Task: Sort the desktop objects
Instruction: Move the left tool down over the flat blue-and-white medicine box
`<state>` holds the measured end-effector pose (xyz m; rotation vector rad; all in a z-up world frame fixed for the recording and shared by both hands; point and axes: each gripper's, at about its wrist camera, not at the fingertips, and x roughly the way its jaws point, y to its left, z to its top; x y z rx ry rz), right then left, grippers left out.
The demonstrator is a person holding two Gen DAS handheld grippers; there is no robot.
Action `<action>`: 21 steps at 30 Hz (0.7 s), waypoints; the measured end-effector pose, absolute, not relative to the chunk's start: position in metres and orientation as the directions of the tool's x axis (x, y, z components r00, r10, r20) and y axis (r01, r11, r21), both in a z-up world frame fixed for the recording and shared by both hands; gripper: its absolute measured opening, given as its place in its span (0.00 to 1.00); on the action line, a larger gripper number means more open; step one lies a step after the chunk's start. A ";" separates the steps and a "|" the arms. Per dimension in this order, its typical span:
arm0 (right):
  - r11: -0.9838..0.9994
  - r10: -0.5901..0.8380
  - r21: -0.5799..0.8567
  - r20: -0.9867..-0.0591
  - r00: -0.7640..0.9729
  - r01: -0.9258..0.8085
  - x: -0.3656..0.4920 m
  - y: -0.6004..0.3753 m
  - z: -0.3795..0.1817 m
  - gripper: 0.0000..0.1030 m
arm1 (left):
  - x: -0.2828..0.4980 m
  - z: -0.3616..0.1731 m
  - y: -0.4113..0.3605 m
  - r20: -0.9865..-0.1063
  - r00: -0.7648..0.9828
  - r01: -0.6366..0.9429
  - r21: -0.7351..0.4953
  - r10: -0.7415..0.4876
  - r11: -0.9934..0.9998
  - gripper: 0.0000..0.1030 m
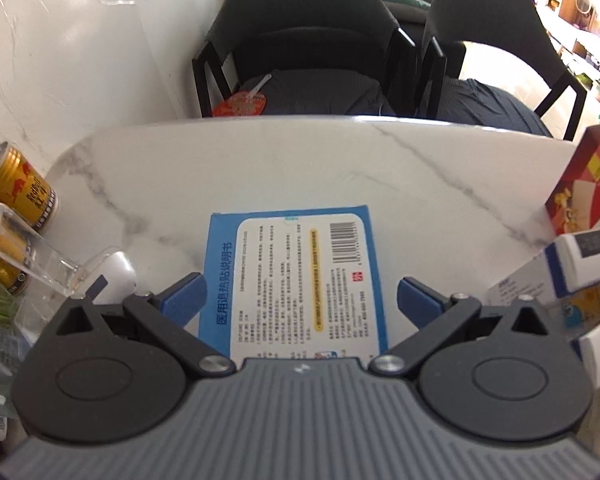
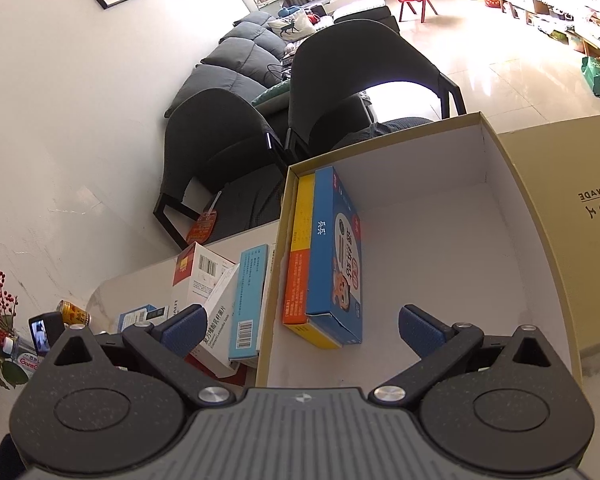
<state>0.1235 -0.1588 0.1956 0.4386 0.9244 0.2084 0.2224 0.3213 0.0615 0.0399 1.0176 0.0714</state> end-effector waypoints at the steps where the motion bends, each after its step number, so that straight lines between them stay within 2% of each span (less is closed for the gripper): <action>1: 0.894 0.357 0.448 -0.725 0.589 0.011 0.123 -0.158 0.195 0.99 | 0.225 0.058 0.321 -0.856 0.512 -0.032 0.062 0.070 0.998 1.00; 7: 0.901 0.352 0.434 -0.729 0.587 -0.002 0.120 -0.155 0.196 0.99 | 0.230 0.049 0.314 -0.856 0.504 0.024 0.151 0.118 0.988 1.00; 13: 0.899 0.354 0.438 -0.733 0.581 0.006 0.120 -0.155 0.194 0.99 | 0.231 0.050 0.321 -0.864 0.488 -0.009 0.139 0.126 0.990 1.00; 18: 0.898 0.361 0.441 -0.731 0.579 -0.003 0.119 -0.154 0.194 0.99 | 0.225 0.043 0.307 -0.858 0.480 0.033 0.224 0.182 0.974 1.00; 21: 0.893 0.370 0.449 -0.727 0.579 -0.007 0.118 -0.154 0.194 0.99 | 0.221 0.046 0.307 -0.870 0.466 0.028 0.196 0.161 0.980 1.00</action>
